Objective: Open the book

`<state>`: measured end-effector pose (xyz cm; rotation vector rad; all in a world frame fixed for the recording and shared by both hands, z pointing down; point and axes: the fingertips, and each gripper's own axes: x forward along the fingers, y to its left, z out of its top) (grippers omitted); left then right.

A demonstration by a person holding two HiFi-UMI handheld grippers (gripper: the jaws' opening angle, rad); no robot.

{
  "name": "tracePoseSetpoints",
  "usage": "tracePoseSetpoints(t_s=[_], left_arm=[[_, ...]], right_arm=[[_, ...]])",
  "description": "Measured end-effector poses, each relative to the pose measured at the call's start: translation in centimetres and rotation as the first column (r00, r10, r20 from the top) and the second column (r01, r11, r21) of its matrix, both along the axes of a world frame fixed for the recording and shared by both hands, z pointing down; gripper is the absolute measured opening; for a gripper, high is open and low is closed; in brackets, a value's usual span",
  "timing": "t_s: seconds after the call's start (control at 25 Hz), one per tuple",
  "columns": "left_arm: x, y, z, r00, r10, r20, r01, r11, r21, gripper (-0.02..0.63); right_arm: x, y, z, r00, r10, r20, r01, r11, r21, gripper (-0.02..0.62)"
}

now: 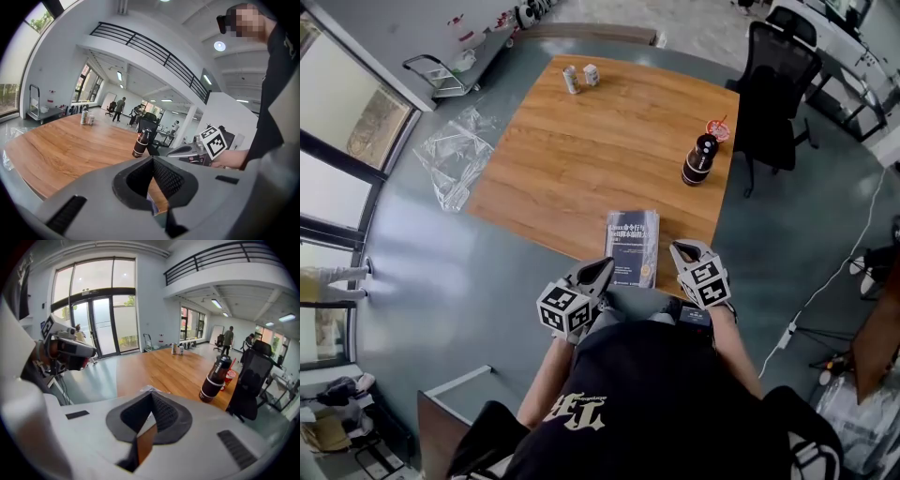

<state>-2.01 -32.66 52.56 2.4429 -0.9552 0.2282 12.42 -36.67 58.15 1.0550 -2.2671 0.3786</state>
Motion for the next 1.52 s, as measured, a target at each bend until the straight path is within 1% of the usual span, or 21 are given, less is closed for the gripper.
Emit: tracePoseSetpoints(t_s=[0.12, 0.2, 0.28, 0.4, 0.44, 0.56, 0.72, 0.8, 0.88, 0.96, 1.32, 1.4, 1.52], left_arm=[[0.6, 0.7, 0.5, 1.000, -0.009, 0.002, 0.009, 1.000, -0.010, 0.006], [0.7, 1.0, 0.9, 1.000, -0.016, 0.004, 0.016, 1.000, -0.015, 0.006], [0.5, 1.1, 1.4, 1.000, -0.020, 0.009, 0.020, 1.000, -0.020, 0.006], [0.5, 1.8, 2.1, 1.000, -0.017, 0.018, 0.017, 0.999, -0.035, 0.006], [0.6, 2.0, 2.3, 1.000, -0.013, 0.022, 0.014, 0.999, -0.039, 0.006], [0.9, 2.8, 2.7, 0.999, 0.001, 0.037, 0.000, 0.999, -0.044, 0.006], [1.0, 3.6, 3.1, 0.999, 0.009, 0.039, -0.007, 0.999, -0.050, 0.006], [1.0, 4.2, 3.3, 0.999, 0.007, 0.036, -0.005, 0.998, -0.056, 0.006], [1.0, 4.7, 3.5, 0.999, 0.007, 0.033, -0.005, 0.998, -0.060, 0.006], [1.0, 5.1, 3.7, 0.999, 0.007, 0.034, -0.005, 0.998, -0.065, 0.006], [-0.4, 6.3, 4.6, 0.999, -0.017, 0.038, 0.020, 0.996, -0.082, 0.006], [-0.9, 6.5, 4.7, 0.999, -0.023, 0.039, 0.026, 0.996, -0.086, 0.006], [-1.4, 6.7, 5.0, 0.999, -0.023, 0.040, 0.027, 0.995, -0.092, 0.006]], right_arm=[[1.7, -0.3, 2.2, 0.996, 0.091, 0.027, -0.089, 0.994, -0.068, -0.011], [2.3, -0.4, 3.7, 0.992, 0.119, 0.047, -0.114, 0.989, -0.099, -0.011], [2.2, -0.5, 4.8, 0.989, 0.129, 0.065, -0.120, 0.985, -0.126, -0.011], [2.4, -0.1, 6.2, 0.988, 0.129, 0.091, -0.112, 0.978, -0.174, -0.011], [2.5, 0.0, 6.5, 0.986, 0.128, 0.106, -0.106, 0.976, -0.188, 0.011], [3.0, 0.1, 7.0, 0.980, 0.132, 0.147, -0.098, 0.970, -0.221, 0.034], [3.3, 0.7, 8.3, 0.978, 0.132, 0.159, -0.088, 0.963, -0.257, 0.052], [3.0, 1.5, 9.5, 0.979, 0.125, 0.159, -0.075, 0.955, -0.288, 0.072], [2.3, 2.3, 10.7, 0.980, 0.111, 0.164, -0.053, 0.946, -0.320, 0.108], [1.3, 3.0, 11.8, 0.979, 0.097, 0.178, -0.029, 0.936, -0.350, 0.121], [-2.8, 5.5, 16.5, 0.974, 0.055, 0.220, 0.057, 0.881, -0.469, 0.123], [-3.5, 5.8, 17.5, 0.977, 0.057, 0.207, 0.054, 0.869, -0.492, 0.124], [-3.9, 5.7, 18.7, 0.985, 0.070, 0.160, 0.022, 0.860, -0.510, 0.123]])
